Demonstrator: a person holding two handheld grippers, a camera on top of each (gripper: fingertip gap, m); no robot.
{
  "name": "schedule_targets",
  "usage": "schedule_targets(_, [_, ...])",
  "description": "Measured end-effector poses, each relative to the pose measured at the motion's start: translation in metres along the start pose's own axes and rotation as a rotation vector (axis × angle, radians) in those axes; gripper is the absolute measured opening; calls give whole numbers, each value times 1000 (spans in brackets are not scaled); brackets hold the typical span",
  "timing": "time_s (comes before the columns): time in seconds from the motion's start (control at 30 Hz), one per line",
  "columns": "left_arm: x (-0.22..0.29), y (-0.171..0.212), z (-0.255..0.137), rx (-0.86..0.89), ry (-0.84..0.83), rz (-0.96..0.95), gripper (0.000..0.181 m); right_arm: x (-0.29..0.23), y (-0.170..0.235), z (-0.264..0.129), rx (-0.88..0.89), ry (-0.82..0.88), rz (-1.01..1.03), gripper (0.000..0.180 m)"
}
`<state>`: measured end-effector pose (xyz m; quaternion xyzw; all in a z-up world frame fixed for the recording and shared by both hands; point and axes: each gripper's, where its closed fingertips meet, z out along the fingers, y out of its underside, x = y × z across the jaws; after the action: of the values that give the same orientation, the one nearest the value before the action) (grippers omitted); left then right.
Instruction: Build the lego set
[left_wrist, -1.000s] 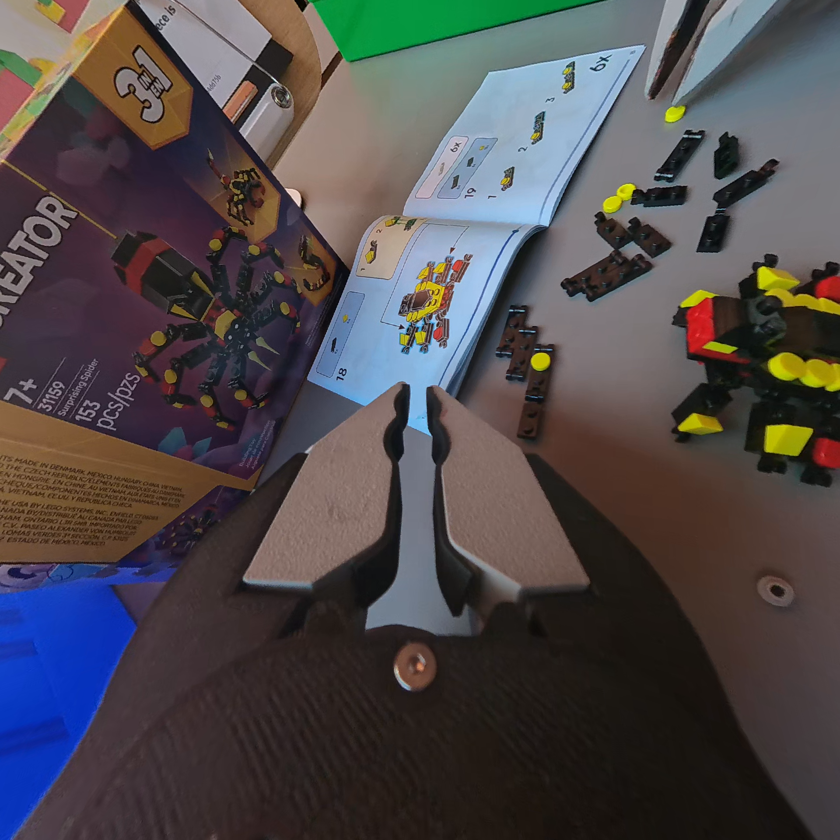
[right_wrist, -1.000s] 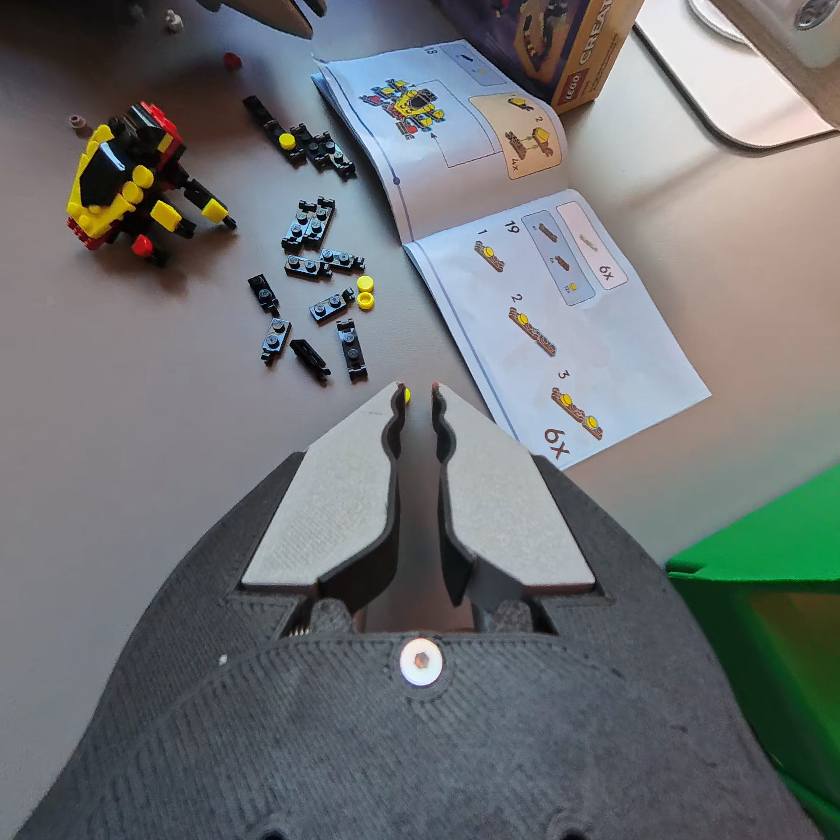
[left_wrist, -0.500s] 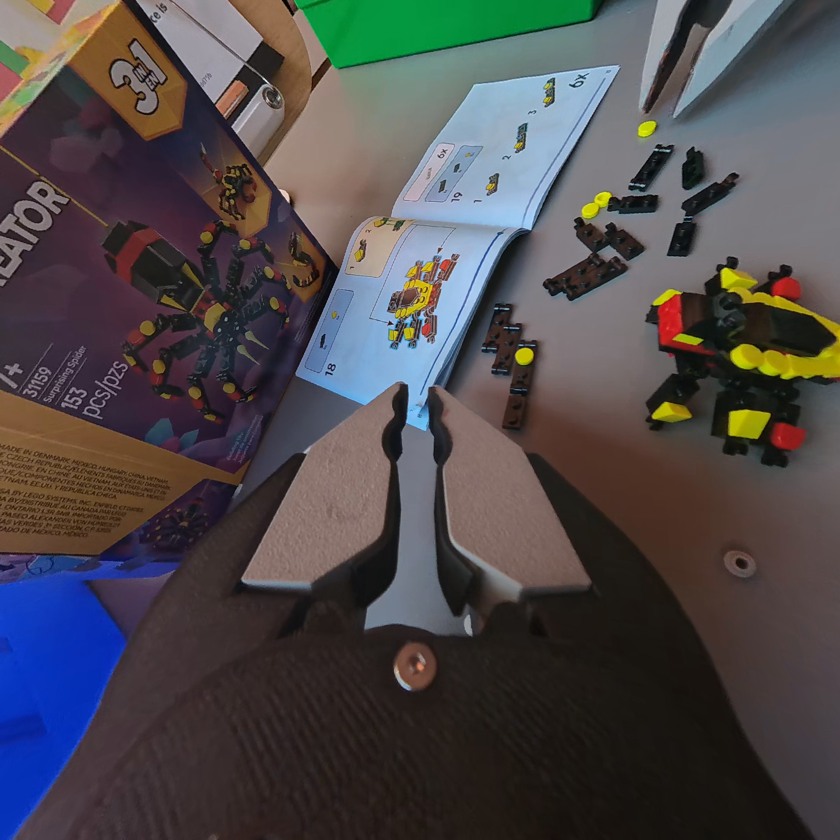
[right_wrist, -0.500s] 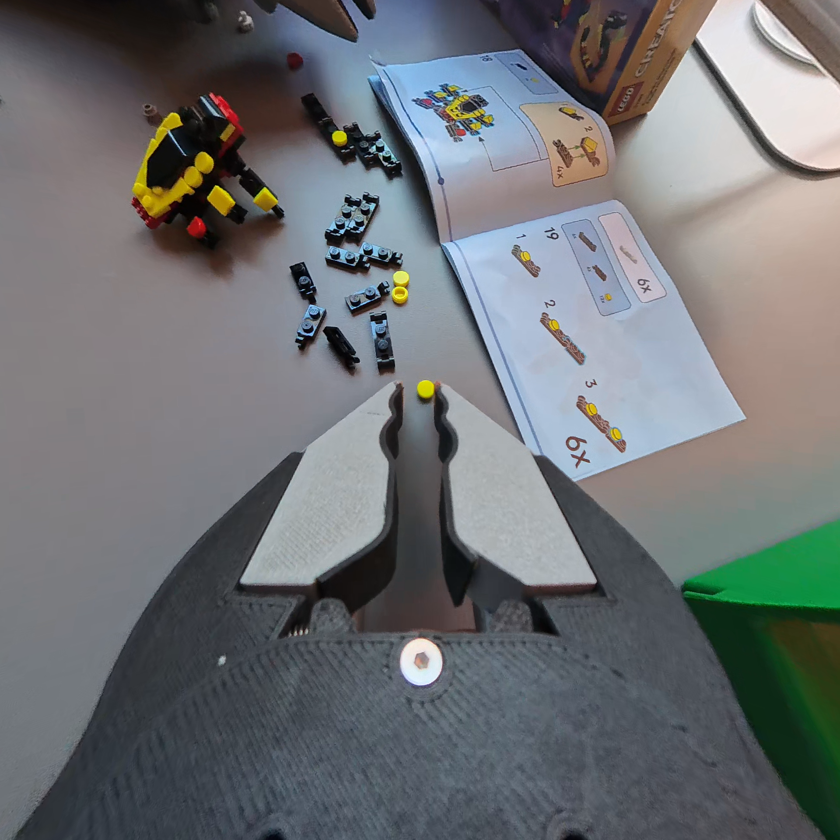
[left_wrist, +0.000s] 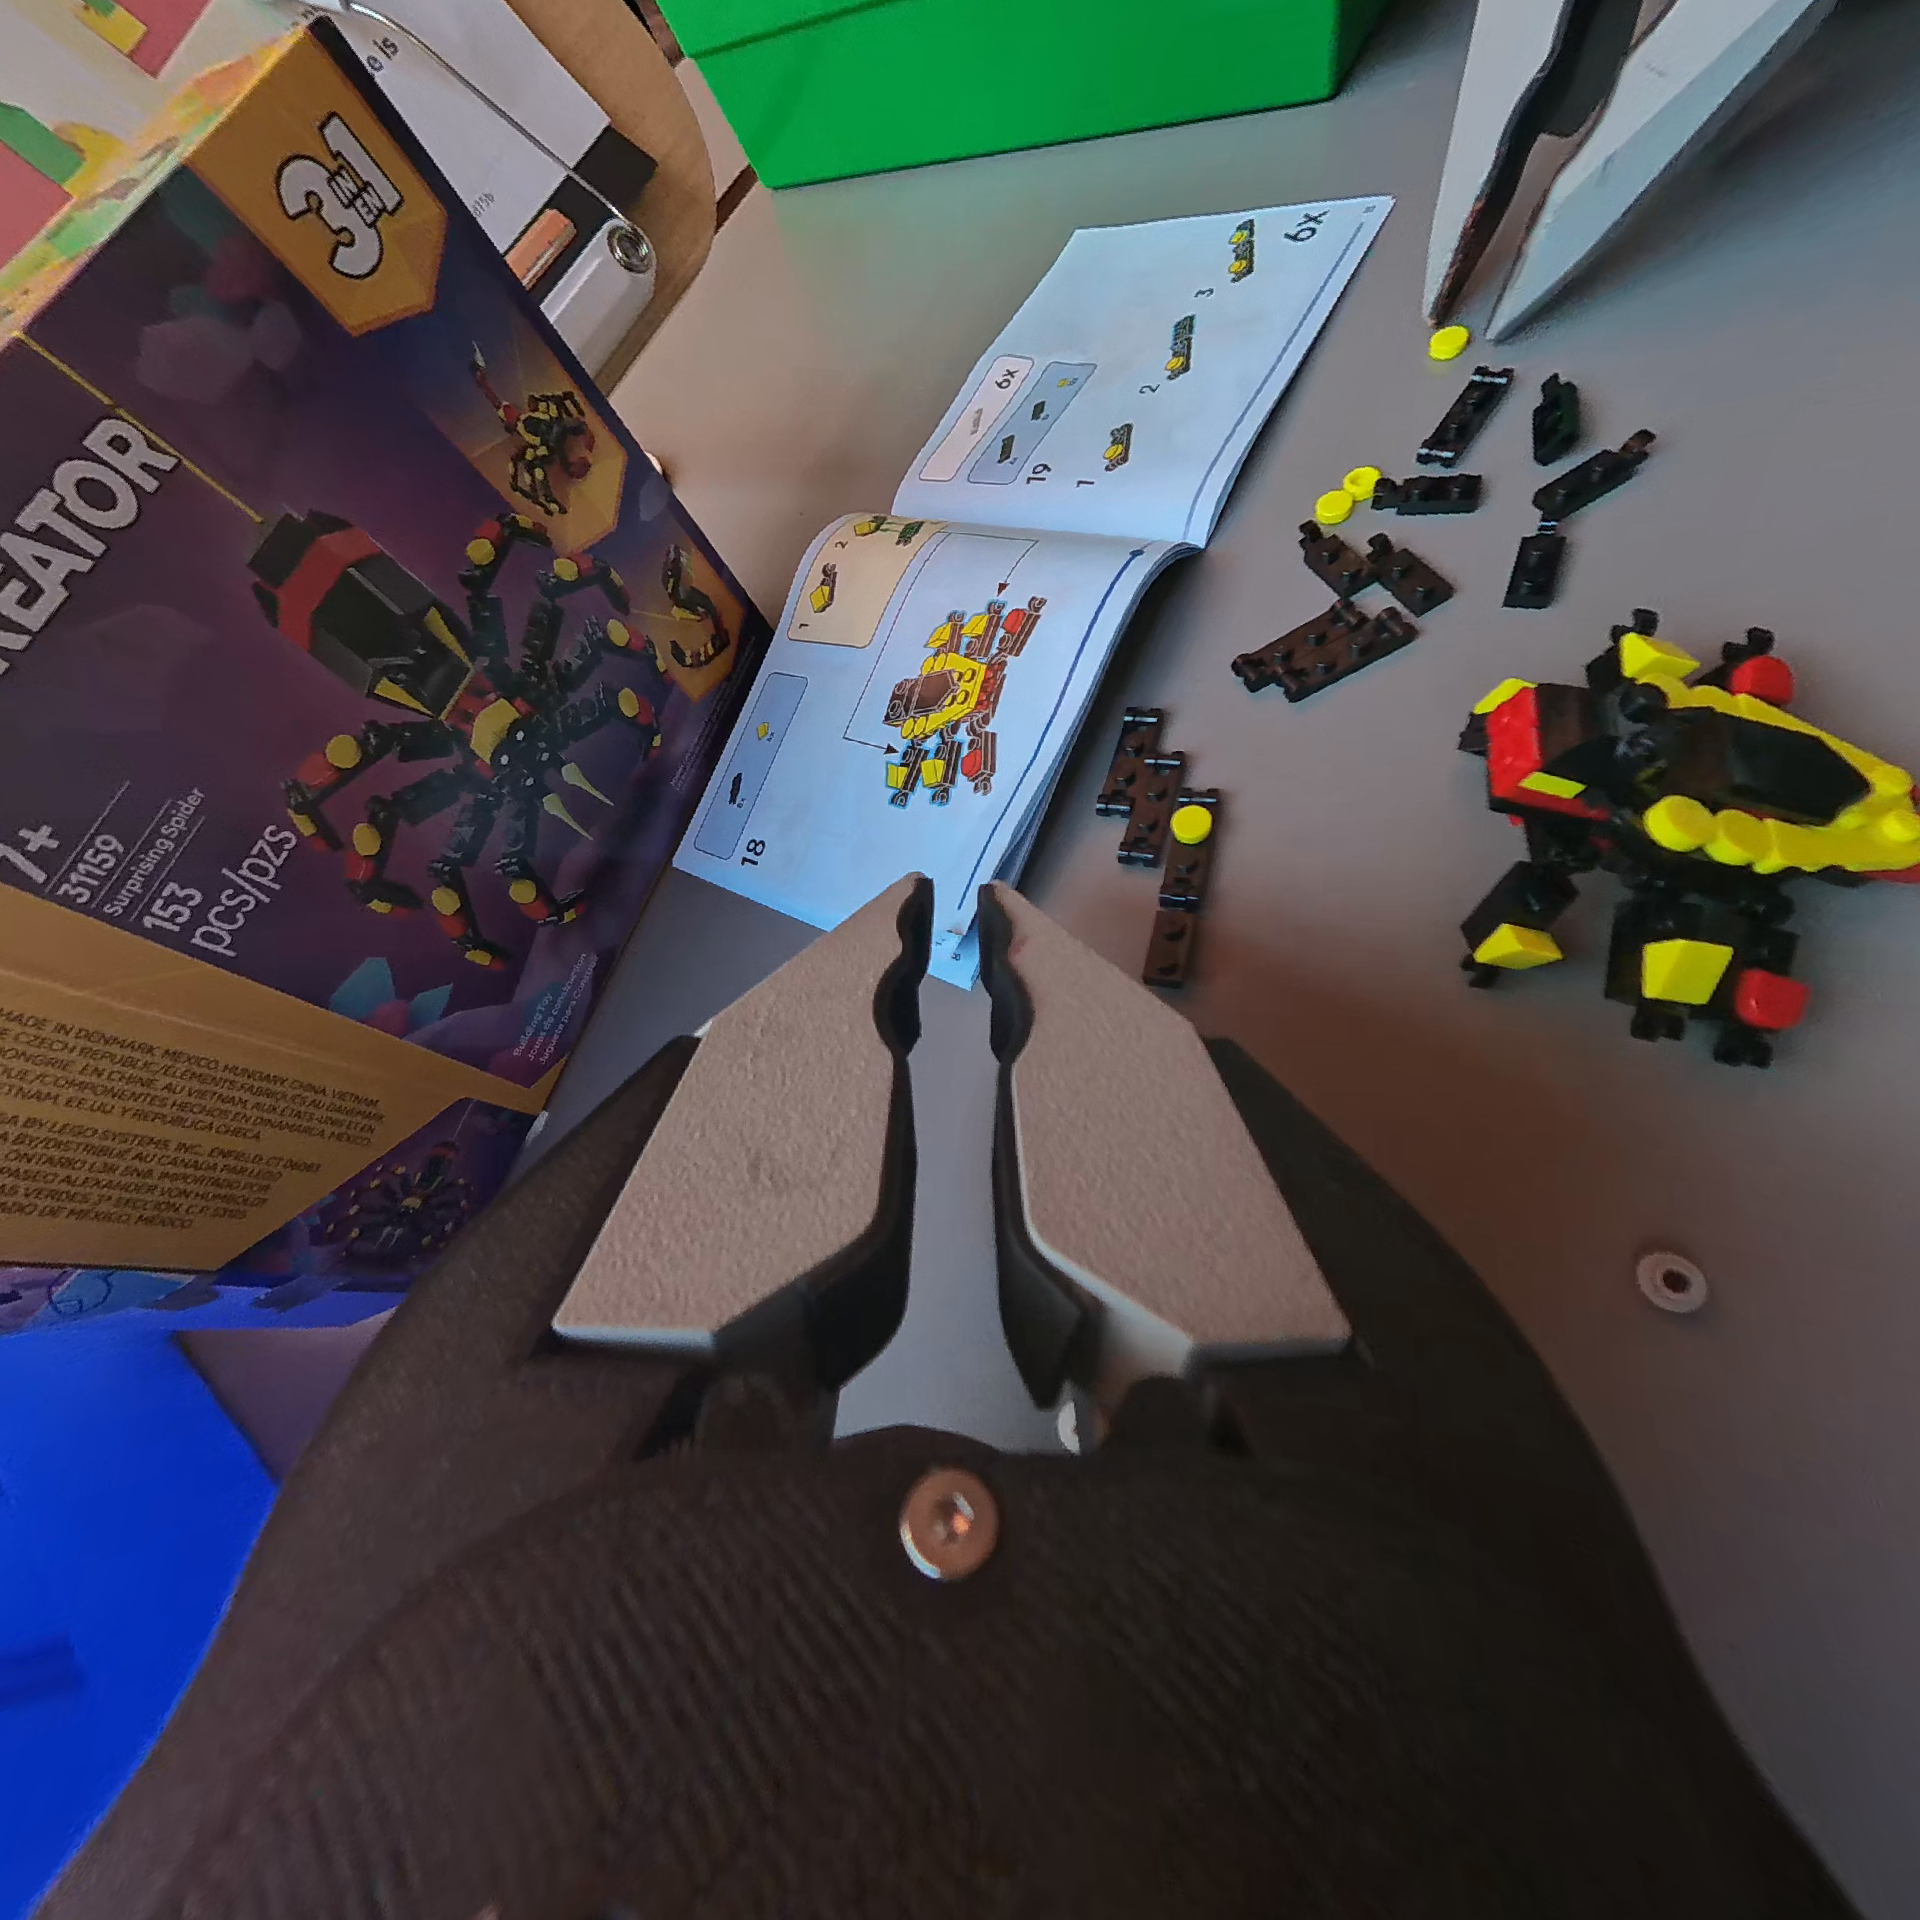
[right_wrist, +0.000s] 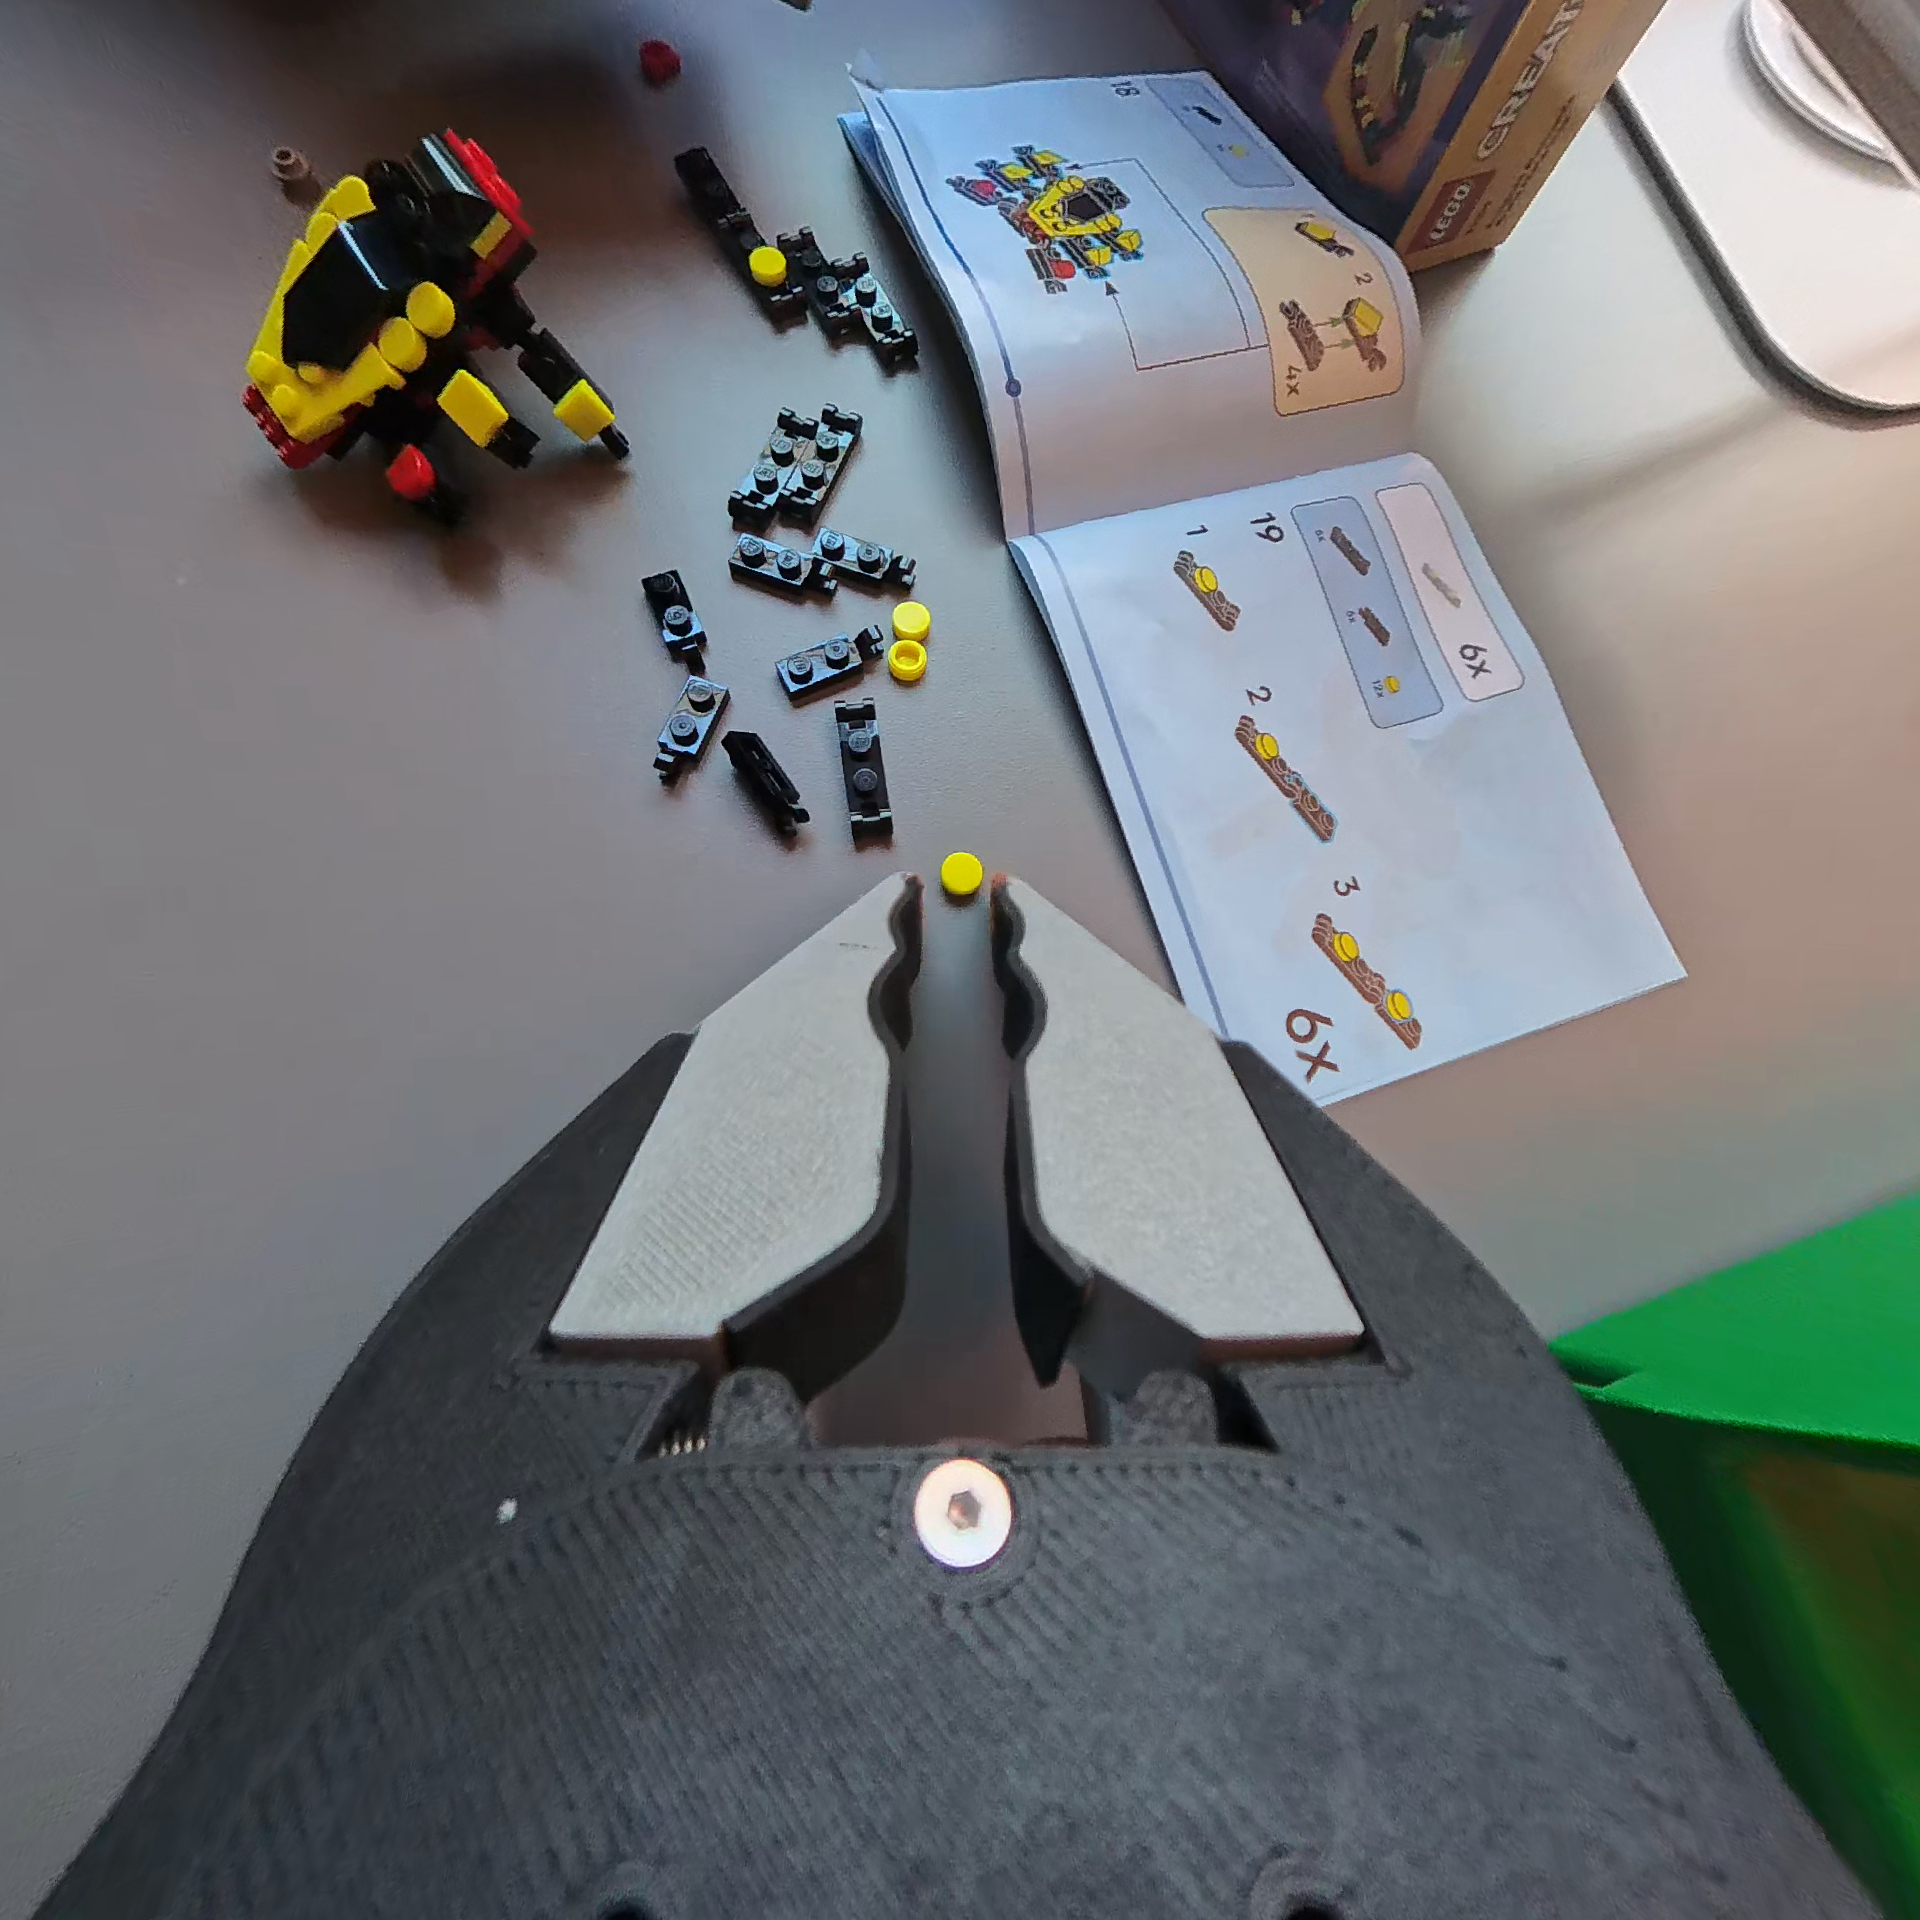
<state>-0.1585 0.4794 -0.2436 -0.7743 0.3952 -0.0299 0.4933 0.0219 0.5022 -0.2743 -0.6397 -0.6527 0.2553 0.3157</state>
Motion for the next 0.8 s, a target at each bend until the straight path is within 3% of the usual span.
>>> schedule_targets(0.03, [0,0,0,1,2,0,5,0,0,1,-1,0,1,9])
schedule_targets(0.8, [5,3,0,-19,6,31,6,2,-3,5,-8,17,3,5])
